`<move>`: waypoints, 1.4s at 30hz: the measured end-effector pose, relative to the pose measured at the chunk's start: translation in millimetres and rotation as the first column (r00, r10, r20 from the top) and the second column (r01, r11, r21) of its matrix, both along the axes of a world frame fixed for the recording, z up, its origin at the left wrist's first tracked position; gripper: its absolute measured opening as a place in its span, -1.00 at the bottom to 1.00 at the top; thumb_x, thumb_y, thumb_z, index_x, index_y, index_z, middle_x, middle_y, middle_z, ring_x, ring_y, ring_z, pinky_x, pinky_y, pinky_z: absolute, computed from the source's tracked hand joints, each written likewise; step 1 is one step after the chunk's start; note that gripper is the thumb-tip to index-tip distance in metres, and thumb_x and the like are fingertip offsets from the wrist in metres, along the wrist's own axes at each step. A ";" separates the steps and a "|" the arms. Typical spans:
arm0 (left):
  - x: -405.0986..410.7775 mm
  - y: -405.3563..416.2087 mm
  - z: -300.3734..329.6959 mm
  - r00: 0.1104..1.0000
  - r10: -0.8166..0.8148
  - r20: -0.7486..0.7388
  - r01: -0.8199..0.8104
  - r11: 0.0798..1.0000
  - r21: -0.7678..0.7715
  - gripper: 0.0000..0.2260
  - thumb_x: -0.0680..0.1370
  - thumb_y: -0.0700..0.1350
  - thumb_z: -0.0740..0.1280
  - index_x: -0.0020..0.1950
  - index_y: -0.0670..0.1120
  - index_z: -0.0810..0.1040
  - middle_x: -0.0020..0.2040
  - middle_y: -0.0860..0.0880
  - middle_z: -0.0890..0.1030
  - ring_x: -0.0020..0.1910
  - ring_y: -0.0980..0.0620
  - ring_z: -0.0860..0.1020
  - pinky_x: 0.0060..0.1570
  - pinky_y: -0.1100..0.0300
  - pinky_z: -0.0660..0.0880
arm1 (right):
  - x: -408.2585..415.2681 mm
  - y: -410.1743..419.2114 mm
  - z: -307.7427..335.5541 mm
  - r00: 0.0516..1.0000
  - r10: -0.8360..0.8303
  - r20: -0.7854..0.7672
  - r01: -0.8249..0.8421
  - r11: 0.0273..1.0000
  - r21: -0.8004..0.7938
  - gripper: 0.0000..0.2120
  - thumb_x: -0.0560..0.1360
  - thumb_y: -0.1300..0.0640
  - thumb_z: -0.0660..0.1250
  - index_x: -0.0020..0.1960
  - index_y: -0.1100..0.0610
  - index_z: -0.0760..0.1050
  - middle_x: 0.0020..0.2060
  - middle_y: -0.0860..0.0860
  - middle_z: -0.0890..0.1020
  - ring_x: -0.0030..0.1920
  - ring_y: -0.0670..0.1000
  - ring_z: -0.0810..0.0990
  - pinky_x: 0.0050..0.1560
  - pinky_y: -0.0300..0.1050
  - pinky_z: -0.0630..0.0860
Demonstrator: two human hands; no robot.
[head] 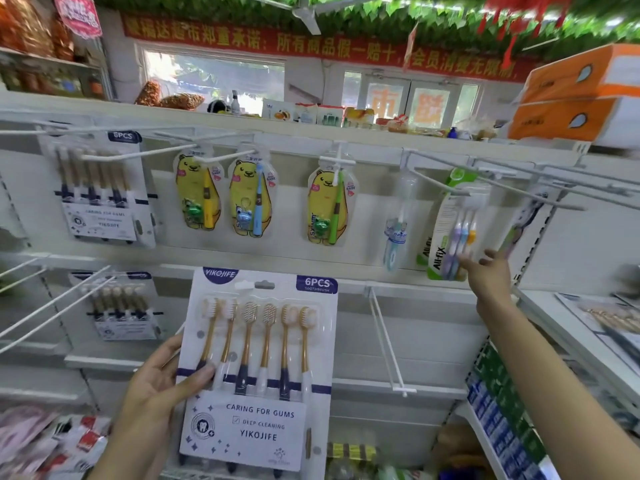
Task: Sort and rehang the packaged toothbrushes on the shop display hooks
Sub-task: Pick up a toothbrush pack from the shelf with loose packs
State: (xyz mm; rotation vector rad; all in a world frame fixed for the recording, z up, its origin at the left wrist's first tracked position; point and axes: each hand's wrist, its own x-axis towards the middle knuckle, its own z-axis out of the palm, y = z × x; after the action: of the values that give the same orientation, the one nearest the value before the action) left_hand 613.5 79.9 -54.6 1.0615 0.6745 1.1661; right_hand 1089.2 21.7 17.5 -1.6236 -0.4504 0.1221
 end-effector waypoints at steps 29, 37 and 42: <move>-290.3 65.6 17.6 0.996 -0.005 -0.088 0.014 0.995 0.102 -0.63 0.45 -0.32 0.43 0.21 -0.06 0.54 0.06 0.04 0.72 0.04 0.08 0.68 -0.12 0.30 0.60 | -541.3 44.2 -1.6 0.612 0.776 0.153 -0.782 0.623 -0.029 -0.71 0.44 0.14 0.49 0.15 0.01 0.62 0.01 -0.05 0.74 0.04 -0.01 0.70 0.08 -0.12 0.63; -344.3 94.8 12.7 0.933 -0.111 -0.342 0.174 0.972 0.158 -0.56 0.47 -0.21 0.47 0.33 0.00 0.51 0.15 0.07 0.69 0.12 0.09 0.66 0.04 0.27 0.60 | -580.2 83.7 15.0 0.654 0.722 0.226 -0.754 0.647 0.114 -0.66 0.44 0.34 0.48 0.17 0.11 0.61 0.00 -0.01 0.75 0.01 -0.01 0.72 -0.01 -0.20 0.62; -350.9 118.9 13.5 0.923 -0.027 -0.384 0.115 0.971 0.207 -0.55 0.39 -0.28 0.52 0.24 -0.03 0.56 0.06 0.04 0.73 0.03 -0.01 0.70 -0.05 0.25 0.62 | -581.1 111.6 38.4 0.626 0.730 0.273 -0.778 0.609 0.156 -0.65 0.44 0.32 0.49 0.17 0.06 0.60 0.02 -0.02 0.74 0.04 0.01 0.72 0.02 -0.18 0.62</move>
State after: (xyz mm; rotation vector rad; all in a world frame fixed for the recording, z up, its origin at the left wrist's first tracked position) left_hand 262.6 198.8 -41.2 1.5186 0.8073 0.9965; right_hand 508.2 133.2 55.9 -1.0819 -1.2501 0.5404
